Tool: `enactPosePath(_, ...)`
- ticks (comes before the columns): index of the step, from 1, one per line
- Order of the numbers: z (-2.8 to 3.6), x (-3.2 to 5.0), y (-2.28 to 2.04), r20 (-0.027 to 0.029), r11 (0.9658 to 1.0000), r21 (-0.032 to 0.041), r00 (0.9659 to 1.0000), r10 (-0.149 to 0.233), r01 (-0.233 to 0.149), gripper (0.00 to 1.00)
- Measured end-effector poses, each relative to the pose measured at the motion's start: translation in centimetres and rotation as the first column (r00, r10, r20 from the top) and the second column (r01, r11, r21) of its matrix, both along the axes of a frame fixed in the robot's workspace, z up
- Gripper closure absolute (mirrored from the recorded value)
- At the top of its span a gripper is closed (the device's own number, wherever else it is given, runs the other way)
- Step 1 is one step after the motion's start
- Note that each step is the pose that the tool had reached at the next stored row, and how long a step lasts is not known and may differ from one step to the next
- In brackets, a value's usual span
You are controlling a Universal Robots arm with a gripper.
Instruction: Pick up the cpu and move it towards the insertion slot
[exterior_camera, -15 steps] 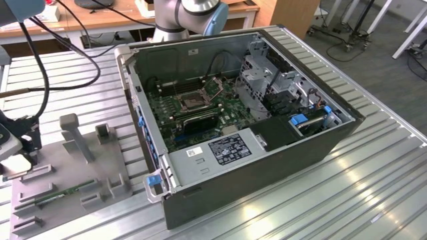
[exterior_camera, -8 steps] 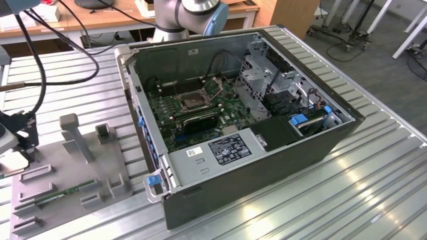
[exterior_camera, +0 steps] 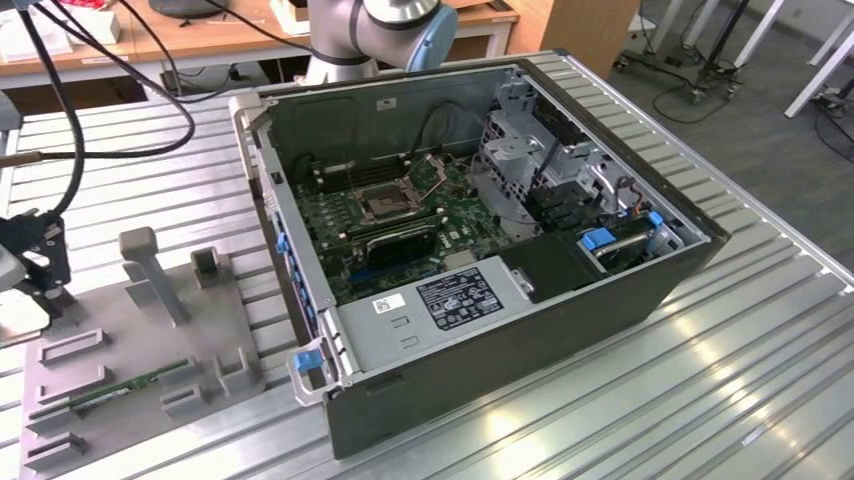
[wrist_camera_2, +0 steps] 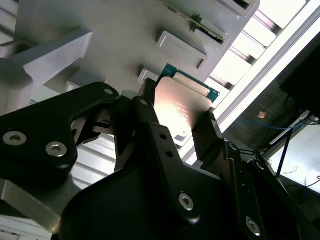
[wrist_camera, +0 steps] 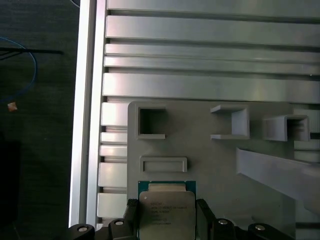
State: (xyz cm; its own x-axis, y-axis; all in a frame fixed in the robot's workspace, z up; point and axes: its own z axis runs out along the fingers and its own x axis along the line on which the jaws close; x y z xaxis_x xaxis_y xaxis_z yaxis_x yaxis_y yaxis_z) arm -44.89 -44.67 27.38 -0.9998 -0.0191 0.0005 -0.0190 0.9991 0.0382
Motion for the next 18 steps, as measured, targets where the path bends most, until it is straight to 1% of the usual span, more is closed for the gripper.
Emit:
enactPosePath(8,0.87,0.00,0.00,0.0000,1.0000,0.0000,1.0000,0.000,0.000,0.46)
enactPosePath(18,1.01,0.00,0.00,-0.0001,1.0000,-0.0001,1.0000,0.000,0.000,0.46)
